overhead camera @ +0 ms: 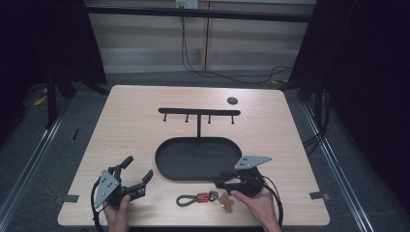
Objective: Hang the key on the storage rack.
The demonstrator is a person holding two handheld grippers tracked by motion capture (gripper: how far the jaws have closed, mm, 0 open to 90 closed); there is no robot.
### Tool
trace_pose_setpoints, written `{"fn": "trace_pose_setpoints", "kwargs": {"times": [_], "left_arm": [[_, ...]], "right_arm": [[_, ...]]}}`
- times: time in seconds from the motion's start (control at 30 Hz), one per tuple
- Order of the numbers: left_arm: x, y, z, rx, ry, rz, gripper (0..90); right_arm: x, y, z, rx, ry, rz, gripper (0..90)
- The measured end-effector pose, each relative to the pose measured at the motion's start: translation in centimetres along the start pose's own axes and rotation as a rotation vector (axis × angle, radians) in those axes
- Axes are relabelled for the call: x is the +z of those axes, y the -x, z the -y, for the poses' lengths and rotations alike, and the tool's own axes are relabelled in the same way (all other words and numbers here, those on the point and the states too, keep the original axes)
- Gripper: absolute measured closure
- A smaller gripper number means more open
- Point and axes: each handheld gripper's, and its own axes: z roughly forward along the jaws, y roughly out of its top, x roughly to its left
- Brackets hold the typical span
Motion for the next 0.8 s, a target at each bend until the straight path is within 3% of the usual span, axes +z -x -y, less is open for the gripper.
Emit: {"fn": "trace_pose_setpoints", "kwargs": {"times": [0.17,0.47,0.63,0.8], "left_arm": [[0.0,0.0,0.0,-0.002,0.000,-0.001,15.9],[0.0,0.0,0.0,-0.003,0.000,0.000,15.9],[0.0,0.0,0.0,-0.003,0.000,0.002,15.9],[0.0,0.0,0.0,-0.003,-0.001,0.004,15.9]], "right_arm": [[1.0,-0.2,-0.6,-0.019,-0.067,-0.027,59.1],[1.9,-0.5,-2.1,-0.066,-0.121,-0.063,67.3],[3.0,-0.8,-3.3,-0.114,-0.199,-0.094,72.0],[3.8,-1.3,-4.0,-0.127,-0.246,-0.117,72.8]]}}
